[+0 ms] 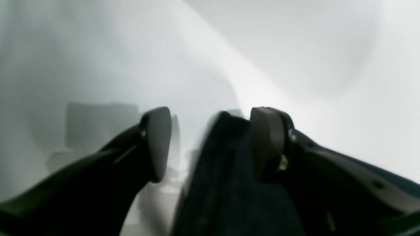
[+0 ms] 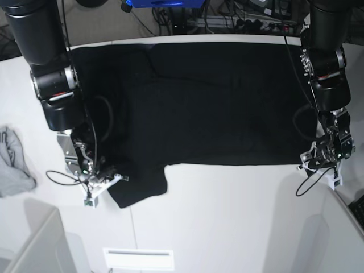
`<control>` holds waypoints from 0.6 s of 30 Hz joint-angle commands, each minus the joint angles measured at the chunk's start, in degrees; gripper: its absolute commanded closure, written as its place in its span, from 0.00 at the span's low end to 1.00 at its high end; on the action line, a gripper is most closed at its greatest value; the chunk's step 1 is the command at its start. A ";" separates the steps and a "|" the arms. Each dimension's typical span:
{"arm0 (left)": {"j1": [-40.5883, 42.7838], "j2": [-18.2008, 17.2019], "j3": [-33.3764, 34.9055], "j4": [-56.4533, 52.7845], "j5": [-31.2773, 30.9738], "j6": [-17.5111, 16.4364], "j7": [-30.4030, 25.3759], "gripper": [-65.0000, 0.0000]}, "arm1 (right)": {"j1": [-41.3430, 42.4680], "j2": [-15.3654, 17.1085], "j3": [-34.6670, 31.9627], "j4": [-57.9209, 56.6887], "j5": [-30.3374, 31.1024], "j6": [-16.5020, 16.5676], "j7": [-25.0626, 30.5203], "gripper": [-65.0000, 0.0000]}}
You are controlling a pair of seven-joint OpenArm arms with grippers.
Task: Fold the T-shirt properly
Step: 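Move the left gripper down to the other hem corner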
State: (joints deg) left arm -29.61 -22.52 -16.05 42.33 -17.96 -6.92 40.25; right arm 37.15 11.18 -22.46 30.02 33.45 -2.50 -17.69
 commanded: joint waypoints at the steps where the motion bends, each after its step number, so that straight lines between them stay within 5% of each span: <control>1: -2.61 -0.73 -0.08 -0.08 0.50 -0.16 -2.40 0.42 | 0.96 0.38 0.17 0.27 0.09 -0.18 -1.69 1.00; 18: -3.32 2.52 7.92 -8.00 2.09 -0.16 -9.00 0.44 | 0.96 0.29 0.17 0.27 0.26 -0.18 -1.69 1.00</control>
State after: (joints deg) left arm -32.42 -20.01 -8.16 34.33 -15.22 -6.48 28.62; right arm 37.12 11.16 -22.46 30.02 33.63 -2.50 -17.54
